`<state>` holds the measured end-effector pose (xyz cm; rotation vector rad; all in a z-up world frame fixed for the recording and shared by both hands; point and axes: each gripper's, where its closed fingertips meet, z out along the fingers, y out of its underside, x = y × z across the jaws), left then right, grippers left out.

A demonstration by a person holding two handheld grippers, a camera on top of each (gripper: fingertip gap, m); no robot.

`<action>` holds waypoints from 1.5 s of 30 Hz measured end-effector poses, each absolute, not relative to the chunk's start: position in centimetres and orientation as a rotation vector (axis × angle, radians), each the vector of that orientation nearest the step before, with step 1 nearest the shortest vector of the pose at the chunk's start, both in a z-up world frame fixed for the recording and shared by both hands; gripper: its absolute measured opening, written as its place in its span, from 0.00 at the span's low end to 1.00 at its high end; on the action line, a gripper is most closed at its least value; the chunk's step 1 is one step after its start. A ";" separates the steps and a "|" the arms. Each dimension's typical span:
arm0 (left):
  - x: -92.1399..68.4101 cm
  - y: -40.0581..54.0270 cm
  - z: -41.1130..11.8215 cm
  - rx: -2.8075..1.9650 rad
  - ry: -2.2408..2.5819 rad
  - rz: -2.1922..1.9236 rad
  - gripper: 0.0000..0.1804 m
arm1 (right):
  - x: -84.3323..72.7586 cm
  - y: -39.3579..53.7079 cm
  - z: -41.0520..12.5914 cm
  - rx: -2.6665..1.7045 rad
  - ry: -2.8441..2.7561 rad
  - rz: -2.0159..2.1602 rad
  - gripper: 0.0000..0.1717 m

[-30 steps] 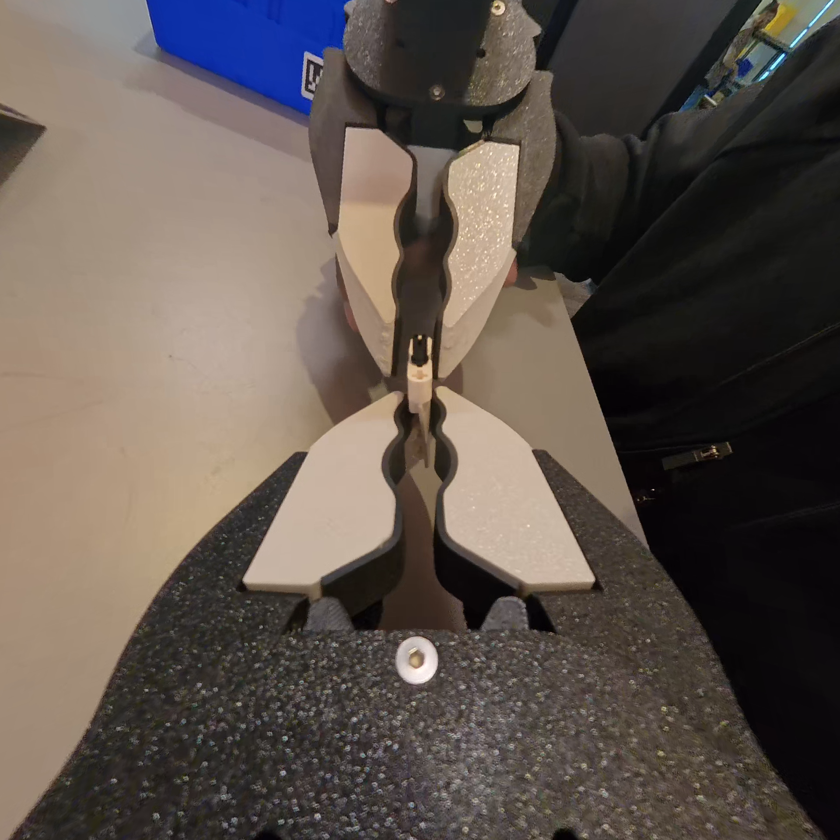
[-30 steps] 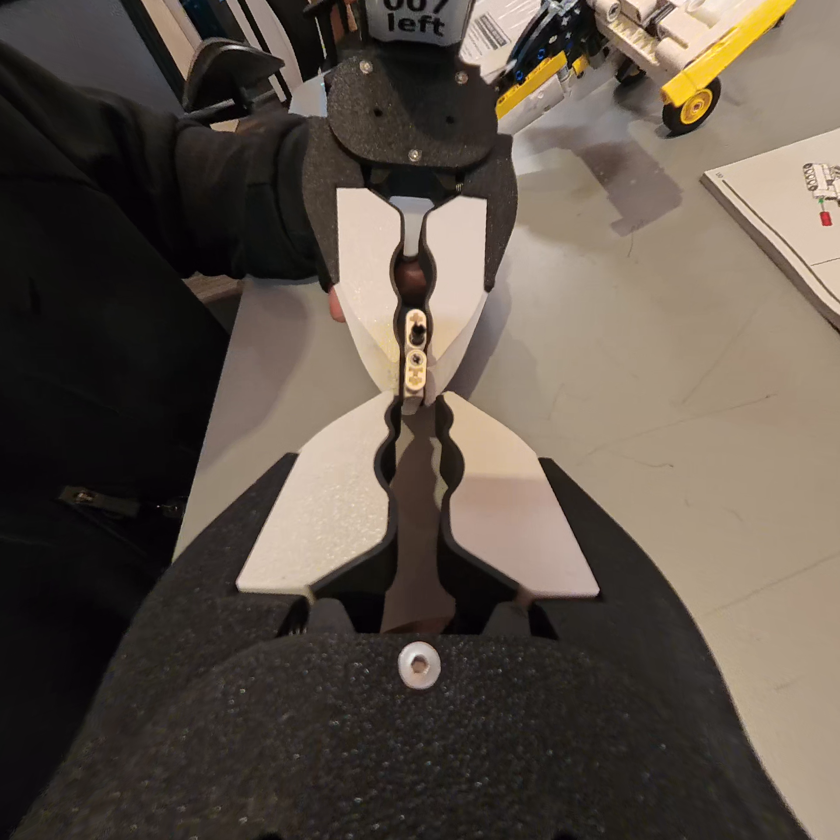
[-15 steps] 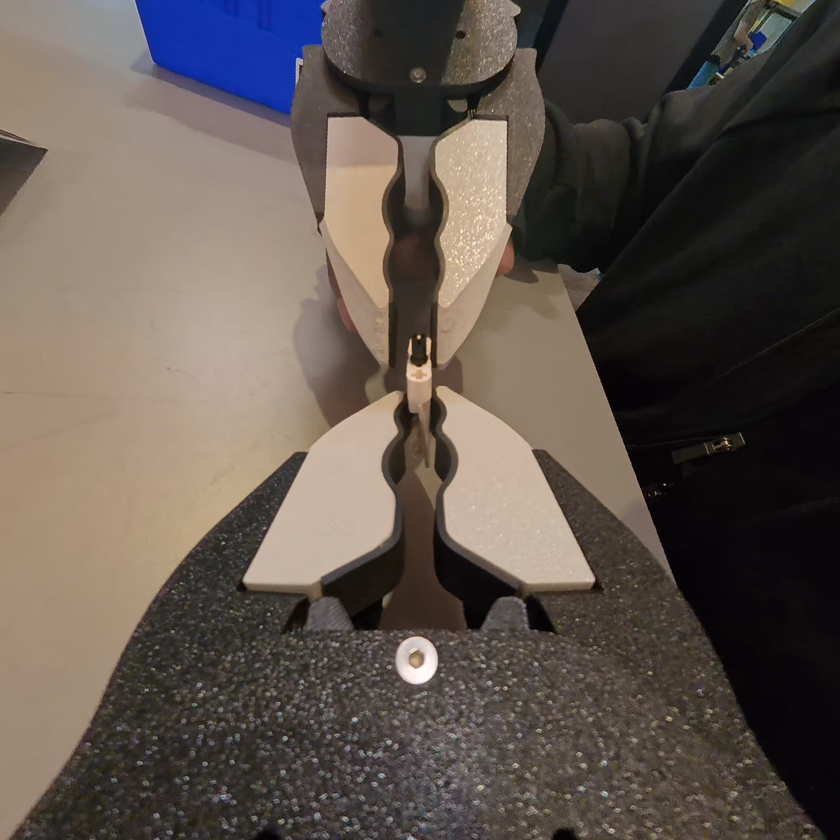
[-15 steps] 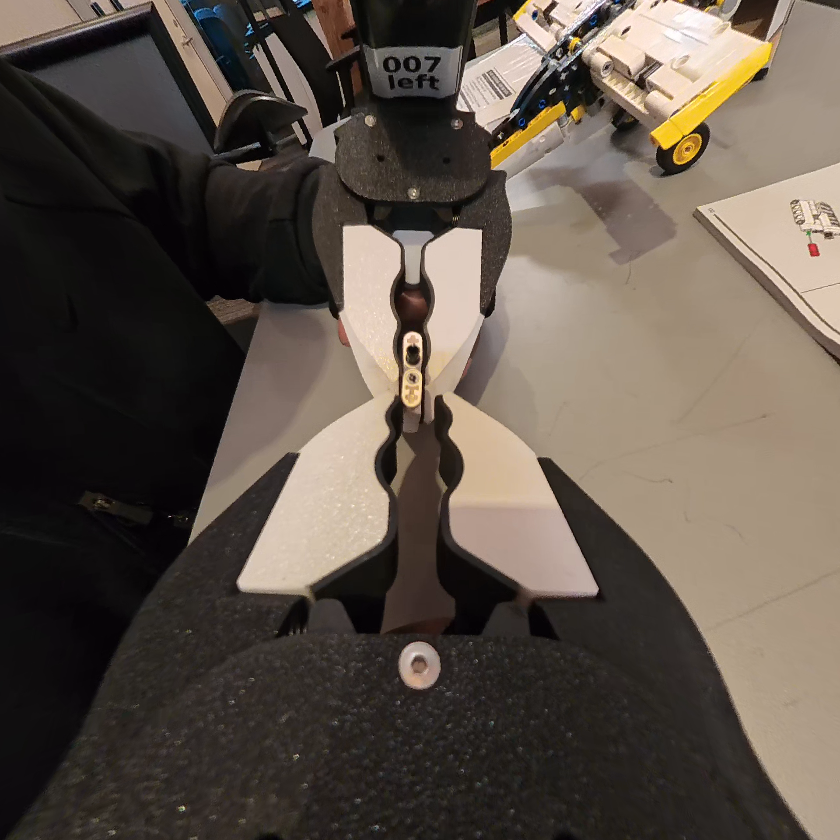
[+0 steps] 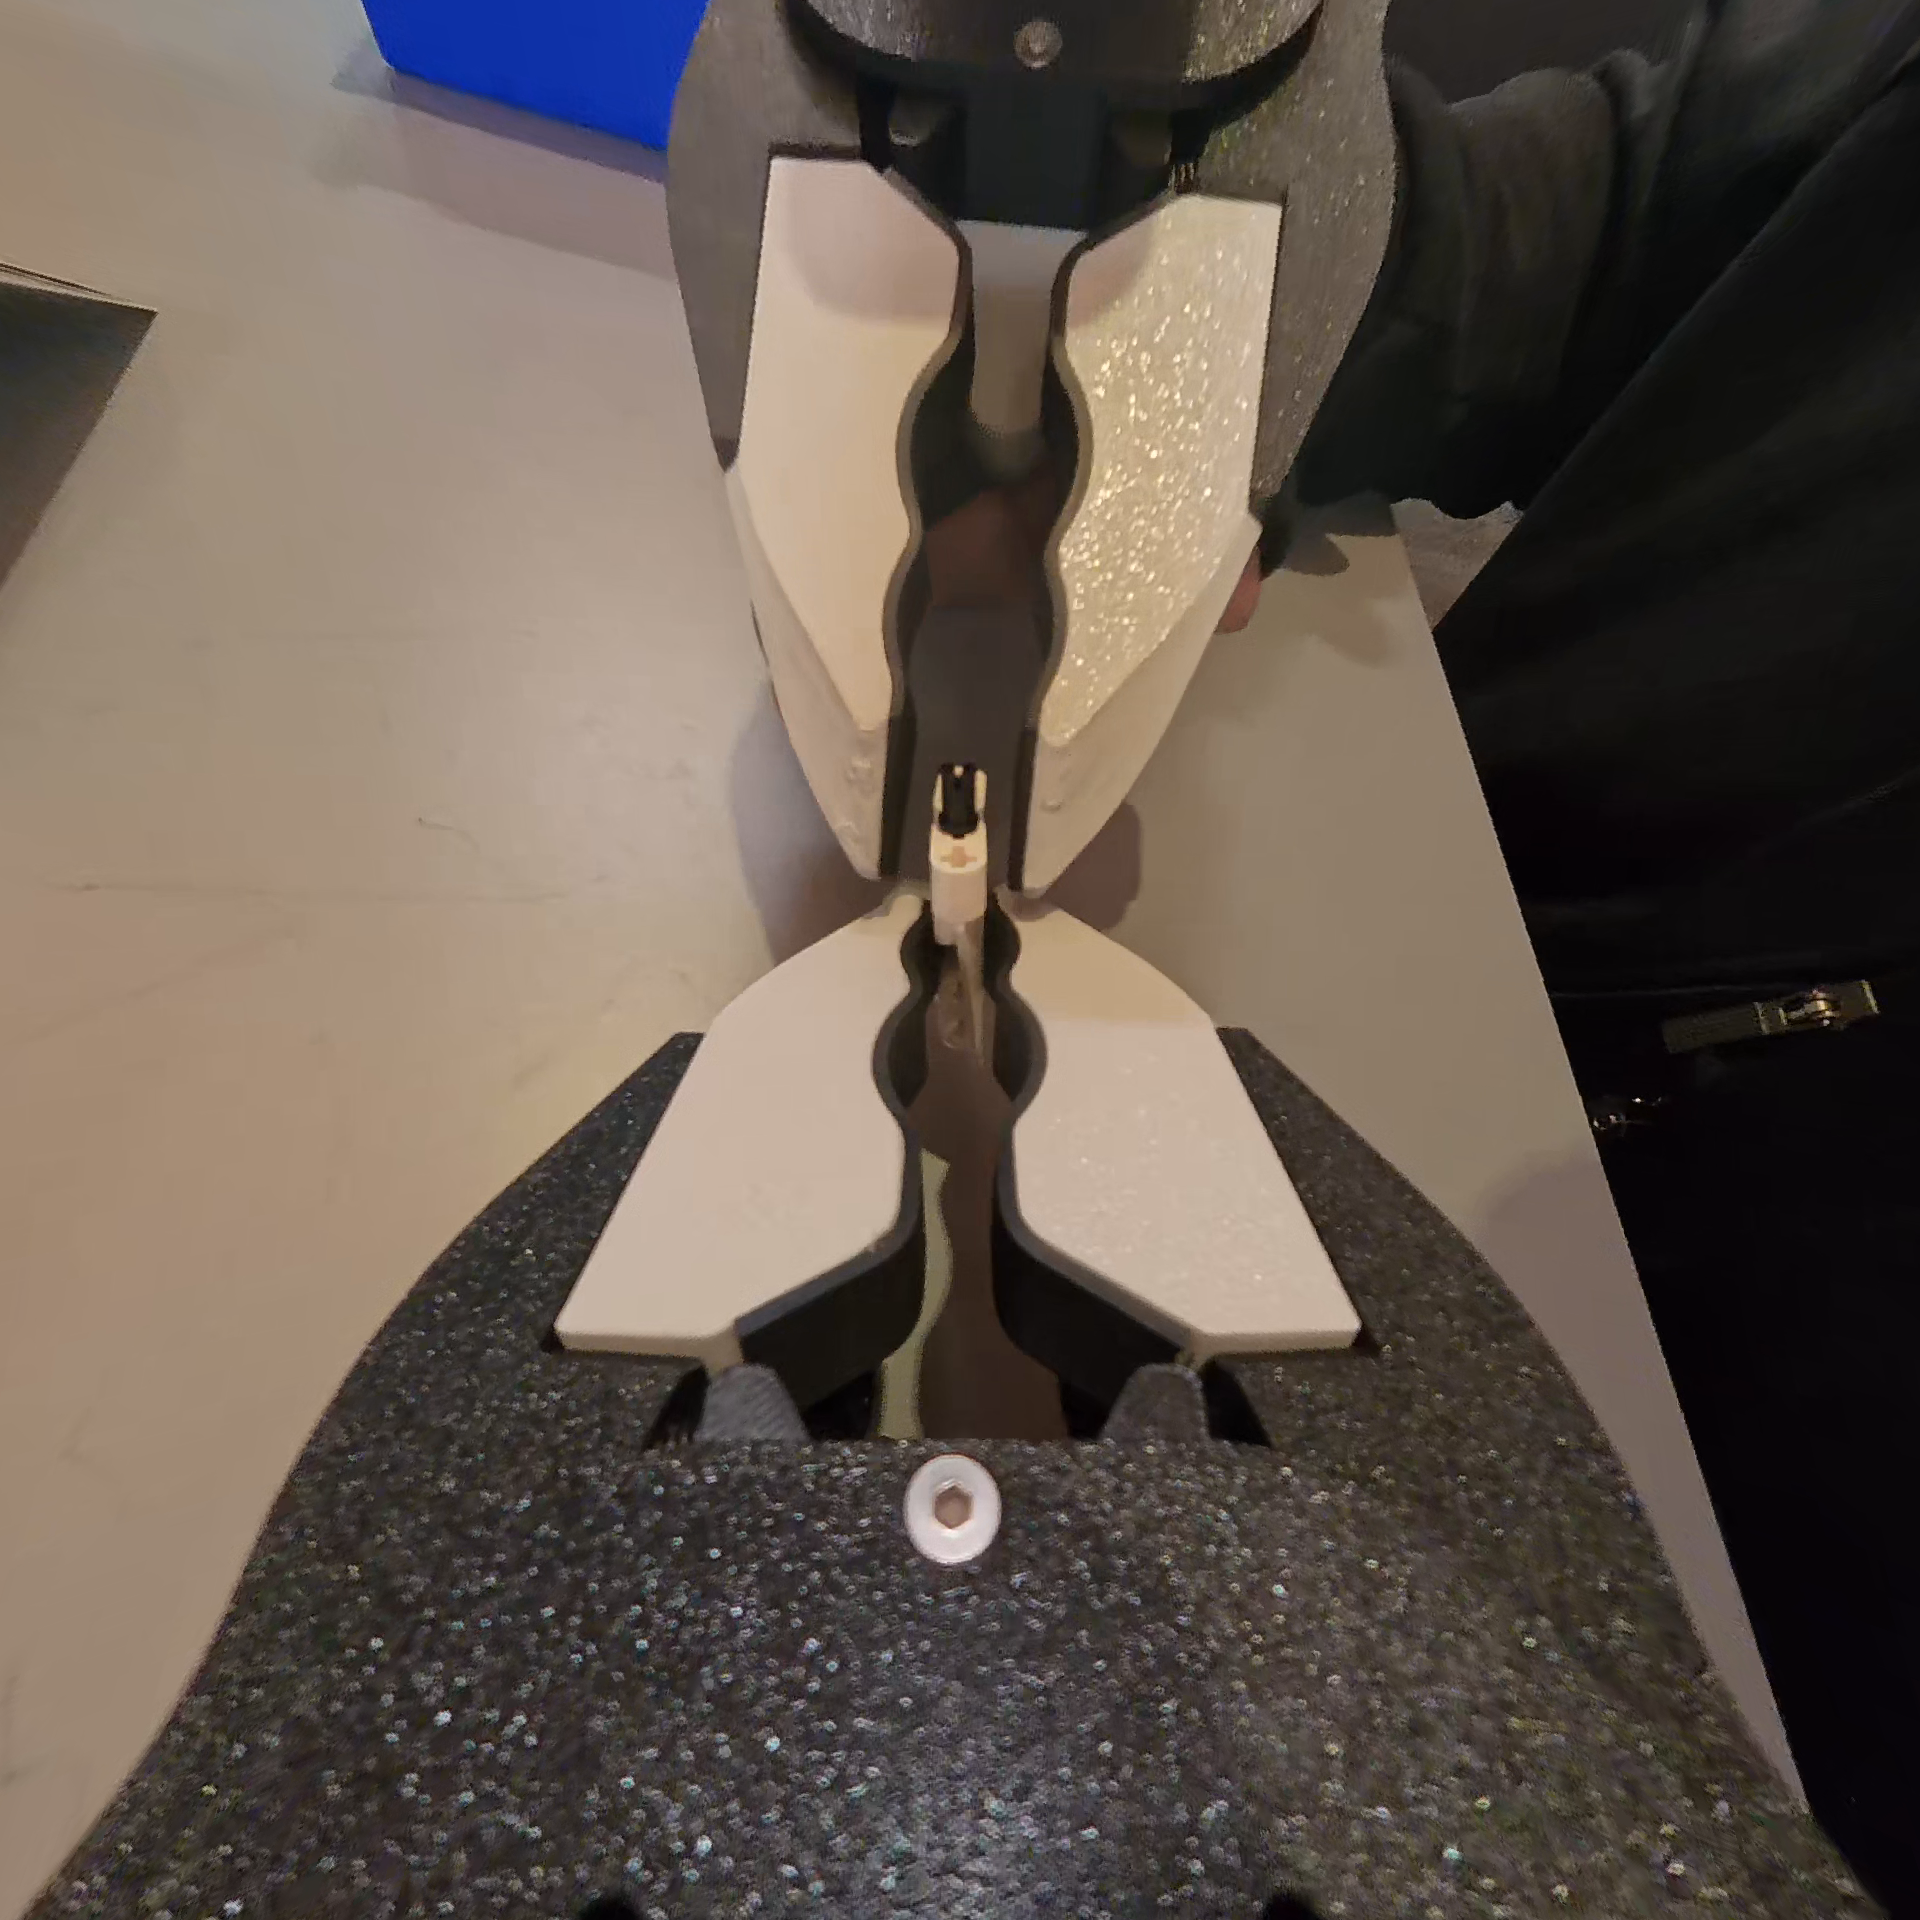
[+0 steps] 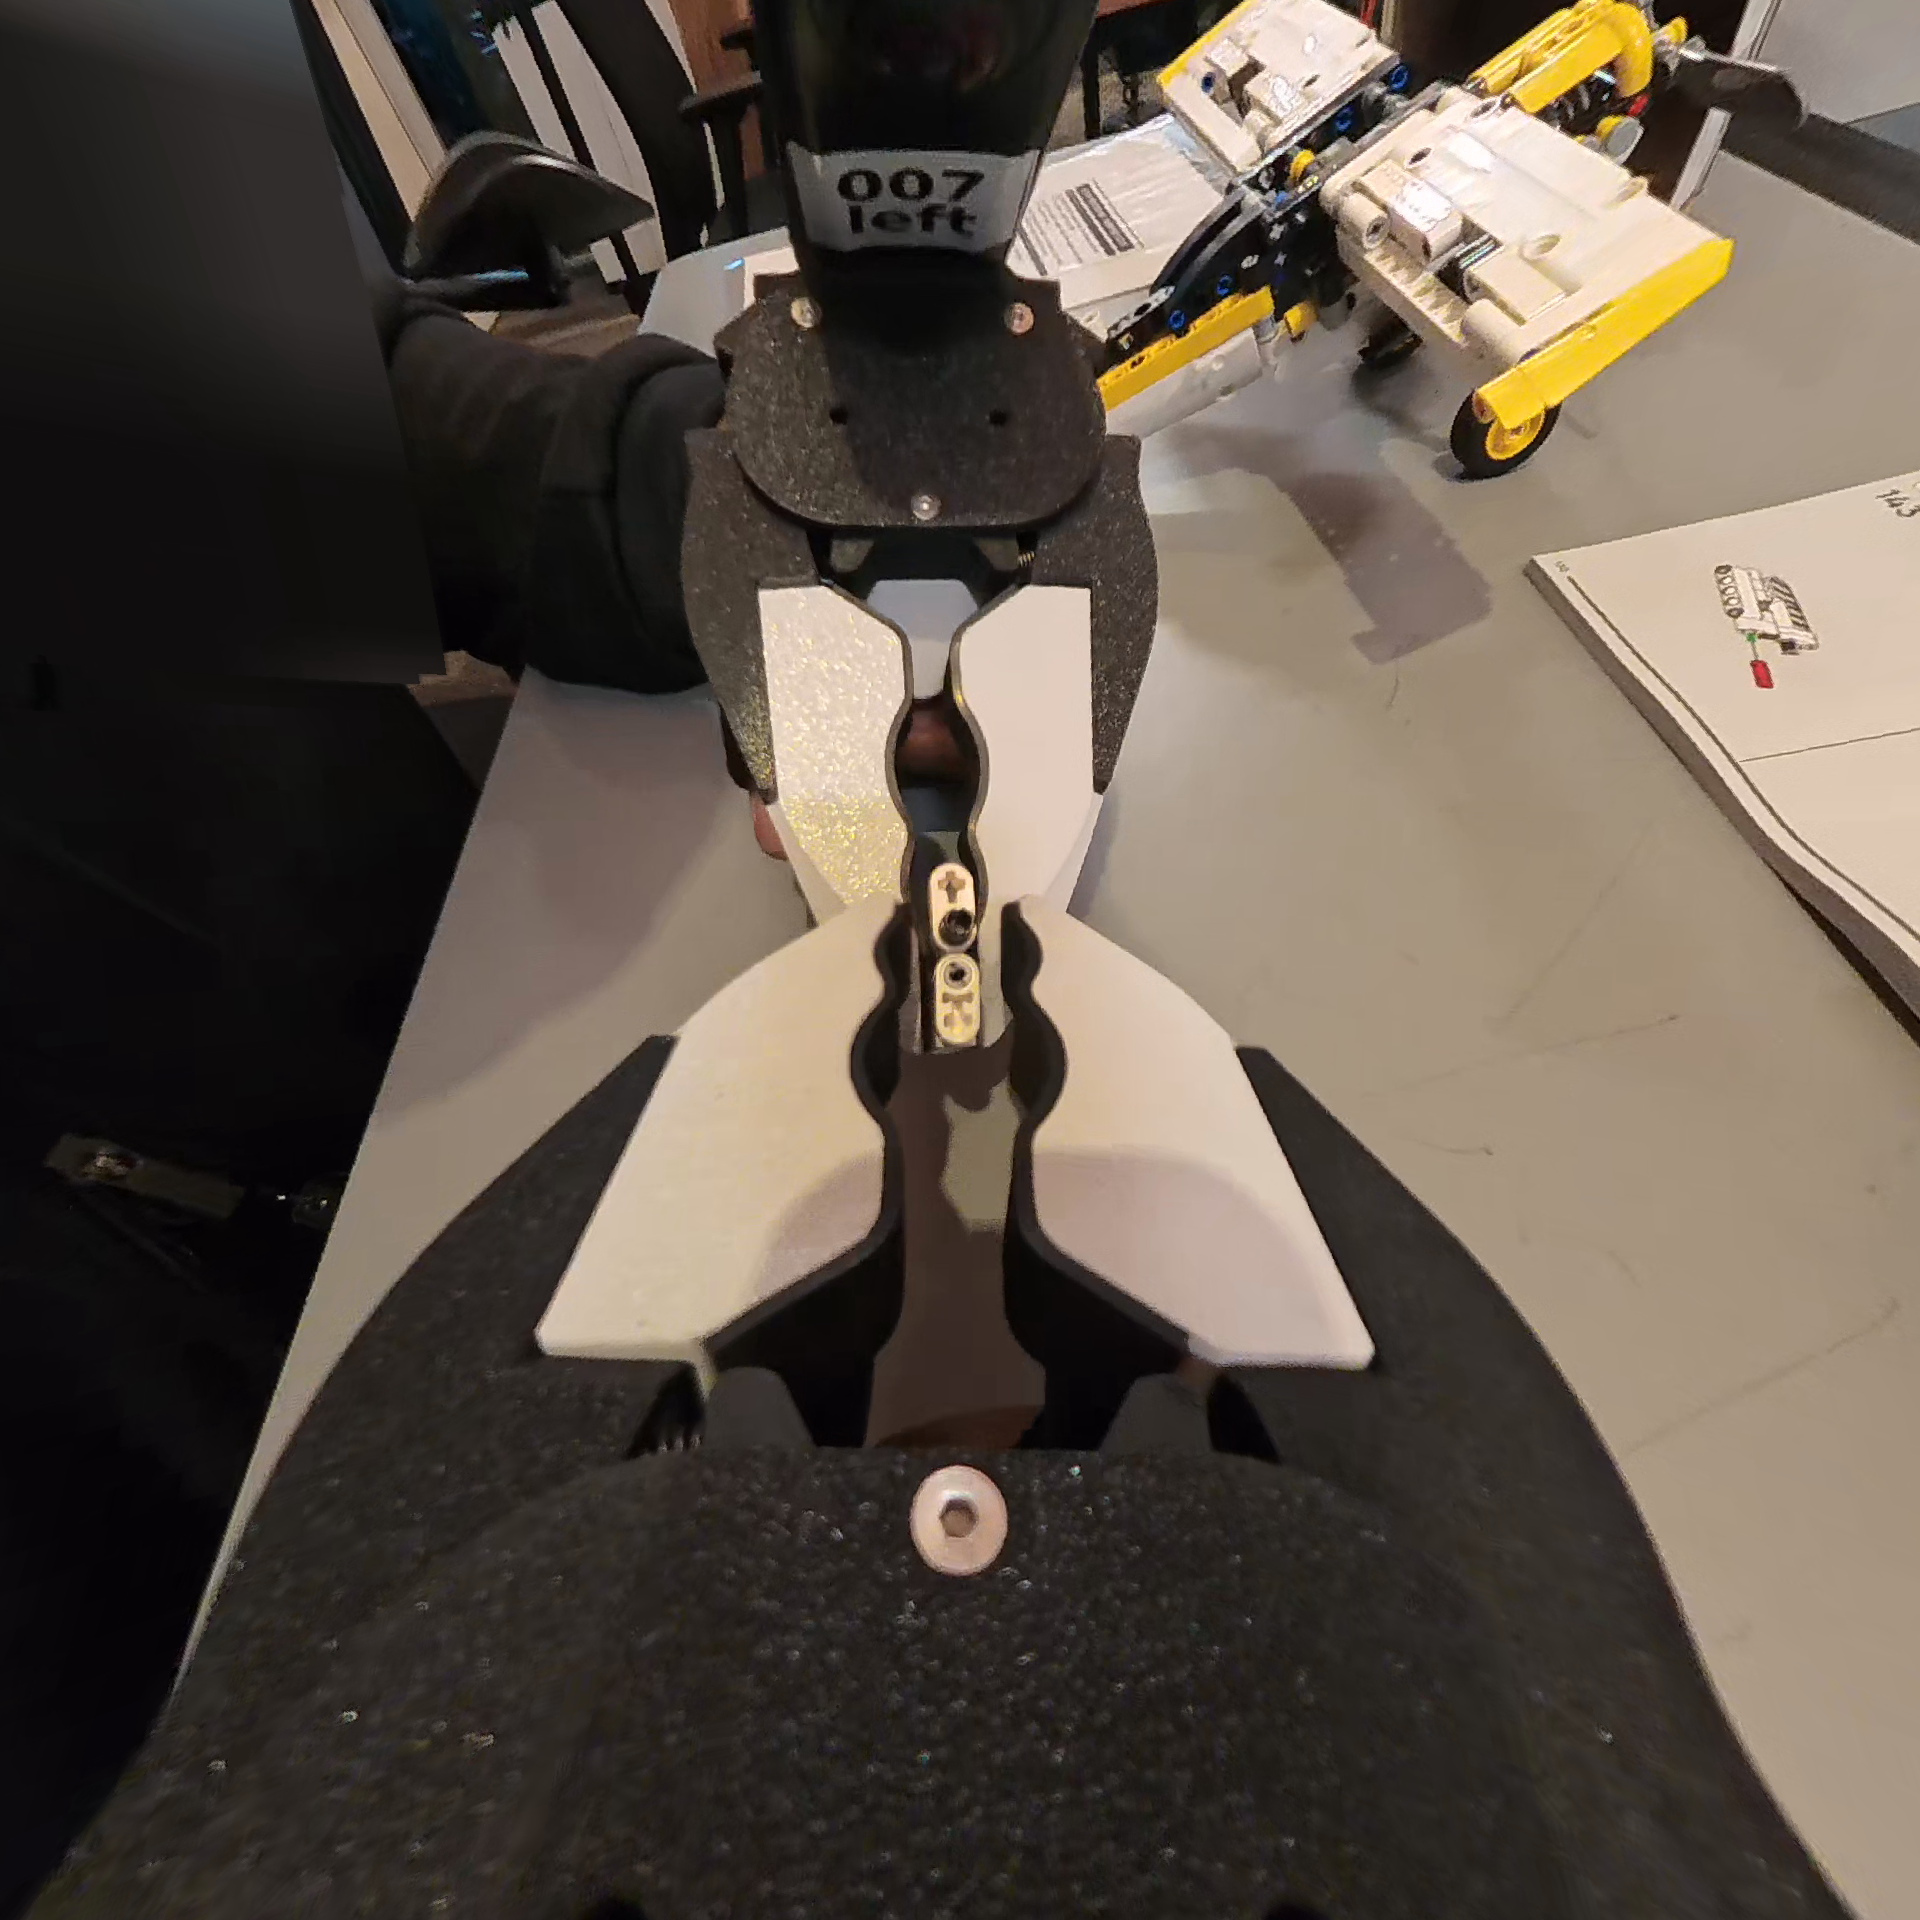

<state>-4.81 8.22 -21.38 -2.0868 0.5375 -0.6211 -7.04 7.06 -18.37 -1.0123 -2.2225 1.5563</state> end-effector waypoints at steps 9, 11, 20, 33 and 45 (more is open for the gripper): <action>-4.8 8.3 -21.8 -2.108 0.548 -0.597 0.04 | -7.2 6.8 -18.9 -1.033 -2.236 1.502 0.05; -4.8 8.3 -21.8 -2.108 0.546 -0.600 0.04 | -7.2 7.0 -19.0 -1.044 -2.229 1.482 0.08; -4.9 8.3 -22.0 -2.120 0.533 -0.624 0.04 | -2.5 11.1 -15.9 -1.222 -2.057 1.351 0.12; -4.9 8.6 -22.2 -2.146 0.499 -0.717 0.04 | 12.0 40.3 -13.6 -1.608 -1.871 0.265 0.12; -4.7 8.1 -22.3 -2.145 0.535 -0.712 0.04 | 21.7 43.3 -22.8 -1.970 -2.416 -0.338 0.11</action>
